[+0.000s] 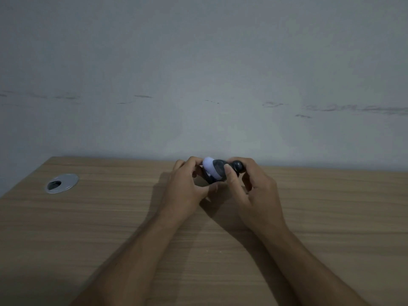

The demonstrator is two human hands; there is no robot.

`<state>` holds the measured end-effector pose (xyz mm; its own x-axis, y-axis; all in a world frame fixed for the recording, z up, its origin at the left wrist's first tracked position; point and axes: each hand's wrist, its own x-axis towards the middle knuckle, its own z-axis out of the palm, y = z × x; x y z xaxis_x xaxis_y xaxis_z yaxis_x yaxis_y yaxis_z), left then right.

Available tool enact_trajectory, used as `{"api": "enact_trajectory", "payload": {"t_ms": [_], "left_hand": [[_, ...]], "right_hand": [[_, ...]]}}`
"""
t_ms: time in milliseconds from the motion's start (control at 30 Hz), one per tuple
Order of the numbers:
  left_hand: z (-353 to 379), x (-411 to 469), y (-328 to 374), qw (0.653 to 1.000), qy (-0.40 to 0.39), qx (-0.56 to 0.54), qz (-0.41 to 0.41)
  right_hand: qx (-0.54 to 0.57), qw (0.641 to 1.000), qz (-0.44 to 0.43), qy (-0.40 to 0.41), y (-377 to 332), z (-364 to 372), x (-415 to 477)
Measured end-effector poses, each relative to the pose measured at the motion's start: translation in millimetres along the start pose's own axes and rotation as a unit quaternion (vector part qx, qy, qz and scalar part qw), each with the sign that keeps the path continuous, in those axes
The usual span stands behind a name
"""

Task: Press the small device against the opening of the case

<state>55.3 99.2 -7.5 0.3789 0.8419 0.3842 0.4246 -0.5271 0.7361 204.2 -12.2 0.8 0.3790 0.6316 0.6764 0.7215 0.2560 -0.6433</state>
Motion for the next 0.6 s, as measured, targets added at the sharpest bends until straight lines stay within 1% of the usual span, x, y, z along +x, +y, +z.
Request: {"api": "enact_trajectory", "payload": {"t_ms": [100, 233, 300, 400, 467, 533, 600], "left_hand": [[-0.9, 0.9, 0.9, 1.000, 0.009, -0.002, -0.003], [-0.2, -0.5, -0.1, 1.000, 0.012, -0.023, -0.008], [-0.3, -0.1, 0.3, 1.000, 0.007, -0.024, -0.007], [-0.9, 1.3, 1.8, 1.000, -0.007, -0.026, -0.015], [-1.8, 1.2, 3.0, 0.999, -0.006, -0.030, -0.020], [-3.2, 0.0, 4.3, 0.999, 0.007, -0.037, -0.018], [-4.5, -1.4, 6.0, 0.999, 0.011, -0.050, -0.019]], "right_hand": [[-0.001, 1.000, 0.000, -0.015, 0.5, 0.2, -0.2], [-0.006, 1.000, 0.019, 0.012, 7.2, -1.3, 0.4], [0.009, 1.000, 0.017, 0.007, 6.7, -0.7, 0.7], [0.015, 0.999, -0.023, -0.029, 2.7, 2.6, -0.6], [0.003, 0.999, -0.039, -0.035, 3.3, 4.4, -0.7], [0.005, 1.000, -0.014, -0.012, 6.7, 2.6, 1.0], [-0.002, 0.999, 0.029, 0.014, 12.9, -2.2, 3.0]]}}
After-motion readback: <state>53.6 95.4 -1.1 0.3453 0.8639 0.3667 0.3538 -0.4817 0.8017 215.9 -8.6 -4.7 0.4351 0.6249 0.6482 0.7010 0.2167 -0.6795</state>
